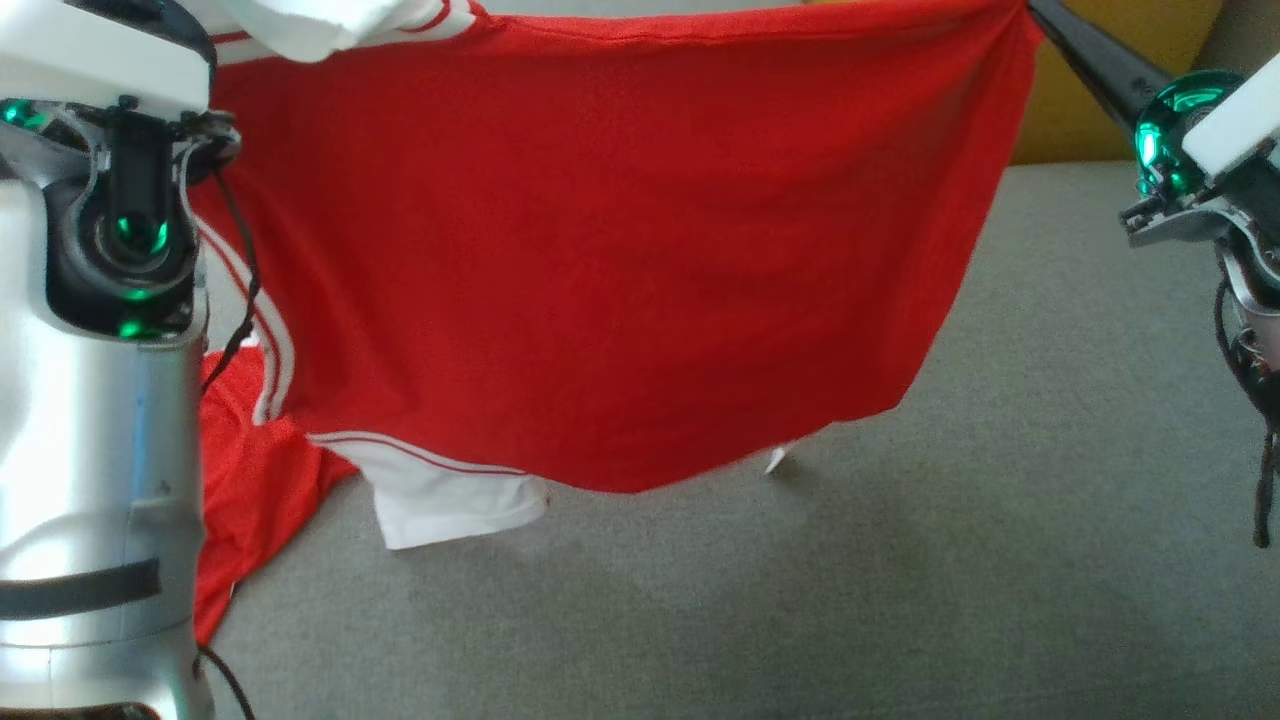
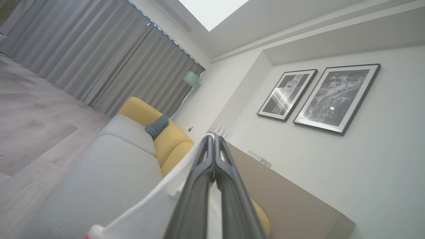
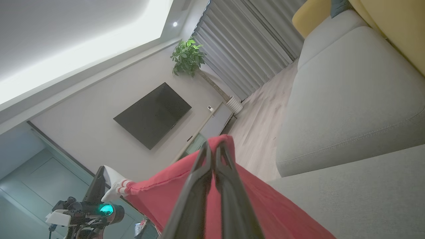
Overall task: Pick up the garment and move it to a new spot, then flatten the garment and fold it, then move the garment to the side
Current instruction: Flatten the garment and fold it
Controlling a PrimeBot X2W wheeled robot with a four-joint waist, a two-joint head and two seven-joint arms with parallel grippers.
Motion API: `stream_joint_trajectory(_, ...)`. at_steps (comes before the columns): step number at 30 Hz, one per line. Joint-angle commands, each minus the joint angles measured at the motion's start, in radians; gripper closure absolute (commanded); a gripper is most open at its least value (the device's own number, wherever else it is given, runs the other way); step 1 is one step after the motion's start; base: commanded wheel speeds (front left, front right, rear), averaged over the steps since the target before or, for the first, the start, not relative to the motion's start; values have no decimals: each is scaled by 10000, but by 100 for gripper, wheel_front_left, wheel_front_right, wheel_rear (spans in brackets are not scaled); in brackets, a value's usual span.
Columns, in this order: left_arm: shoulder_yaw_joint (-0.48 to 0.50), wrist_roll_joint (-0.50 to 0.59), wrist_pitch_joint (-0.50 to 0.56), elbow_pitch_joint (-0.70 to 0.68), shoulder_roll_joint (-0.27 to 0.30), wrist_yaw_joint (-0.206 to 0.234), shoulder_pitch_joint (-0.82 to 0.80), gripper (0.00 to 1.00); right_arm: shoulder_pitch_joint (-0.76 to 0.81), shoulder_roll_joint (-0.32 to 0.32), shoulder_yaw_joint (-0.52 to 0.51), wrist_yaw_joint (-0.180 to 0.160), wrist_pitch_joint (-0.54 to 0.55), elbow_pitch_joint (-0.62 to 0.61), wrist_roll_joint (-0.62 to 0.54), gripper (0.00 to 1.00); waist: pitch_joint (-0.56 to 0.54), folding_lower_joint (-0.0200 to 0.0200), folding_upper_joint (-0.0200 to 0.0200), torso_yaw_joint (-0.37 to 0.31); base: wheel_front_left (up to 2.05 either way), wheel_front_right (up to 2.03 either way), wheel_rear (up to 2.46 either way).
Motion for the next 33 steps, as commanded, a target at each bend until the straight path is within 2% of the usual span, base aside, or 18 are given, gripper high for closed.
stream_joint_trajectory(1, 287, -93, 123, -260, 348, 21, -602, 100, -708, 30, -33, -7, -127, -313, -147, 100, -98, 0, -1, -31, 0, 0, 0)
stream_joint_trajectory(8, 387, -350, 516, -803, 433, 183, -532, 100, -632, -357, 95, -7, -327, -971, -896, 100, -266, 0, -1, -112, 0, 0, 0)
stream_joint_trajectory(14, 495, -641, 1127, -1840, 500, 650, -622, 100, -561, -706, -141, -7, -325, -1656, -1380, 100, -13, 0, -1, -176, 0, 0, 0)
stream_joint_trajectory(18, 415, -561, 1402, -1942, 656, 837, -1001, 100, -853, -661, -305, -7, -311, -1597, -1936, 100, 399, 0, -1, -234, 0, 0, 0)
stream_joint_trajectory(24, 257, -512, 1551, -841, 615, 869, -1973, 100, -1795, -208, -486, -7, -511, -637, -3015, 100, 1210, 0, -1, -305, 0, 0, 0)
stream_joint_trajectory(26, 9, -166, 1468, -229, 773, 690, -2658, 100, -2477, 64, -542, -7, -722, -98, -3624, 100, 1823, 0, -1, -350, 0, 0, 0)
stream_joint_trajectory(33, -318, 443, 405, 2790, 540, -94, -5566, 100, -5140, 1072, -534, -7, -2445, 2009, -5779, 100, 3634, 0, -1, -289, 0, 0, 0)
